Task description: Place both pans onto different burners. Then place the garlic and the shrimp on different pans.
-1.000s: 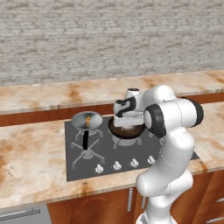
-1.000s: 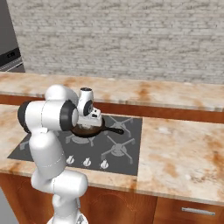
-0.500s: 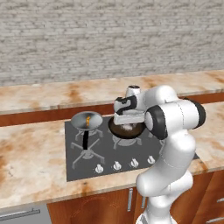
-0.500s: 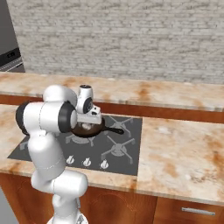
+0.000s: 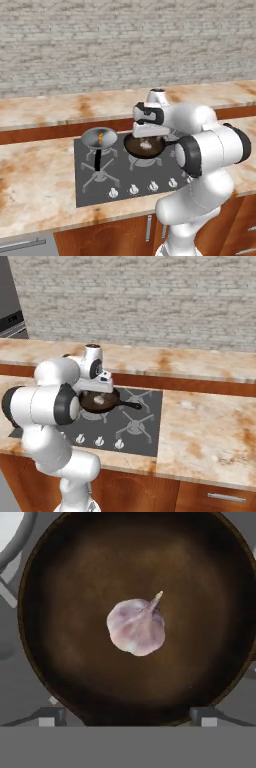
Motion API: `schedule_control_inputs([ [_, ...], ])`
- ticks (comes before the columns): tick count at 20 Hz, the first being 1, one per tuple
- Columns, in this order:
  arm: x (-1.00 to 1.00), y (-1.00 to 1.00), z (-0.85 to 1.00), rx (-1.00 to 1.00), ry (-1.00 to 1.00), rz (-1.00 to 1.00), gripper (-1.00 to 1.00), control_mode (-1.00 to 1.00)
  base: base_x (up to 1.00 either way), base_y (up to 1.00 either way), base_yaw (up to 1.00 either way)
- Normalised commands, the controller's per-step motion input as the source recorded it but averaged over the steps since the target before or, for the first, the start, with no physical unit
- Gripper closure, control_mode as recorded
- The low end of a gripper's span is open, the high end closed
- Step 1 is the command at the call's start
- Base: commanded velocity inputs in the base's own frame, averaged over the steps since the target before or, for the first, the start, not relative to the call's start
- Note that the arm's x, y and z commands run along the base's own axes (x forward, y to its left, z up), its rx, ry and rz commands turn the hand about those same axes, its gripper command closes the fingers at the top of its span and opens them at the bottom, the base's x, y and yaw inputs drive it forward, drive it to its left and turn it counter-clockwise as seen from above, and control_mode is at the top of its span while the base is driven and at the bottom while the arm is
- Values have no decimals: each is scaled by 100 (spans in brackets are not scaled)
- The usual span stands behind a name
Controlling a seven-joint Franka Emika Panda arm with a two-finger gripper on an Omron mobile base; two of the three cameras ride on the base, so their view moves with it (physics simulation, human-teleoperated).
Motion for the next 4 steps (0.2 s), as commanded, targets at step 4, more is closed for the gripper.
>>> schedule_control_inputs([
  [4, -84, 0, 37, 0, -6, 0, -100, -100, 0, 0, 0],
])
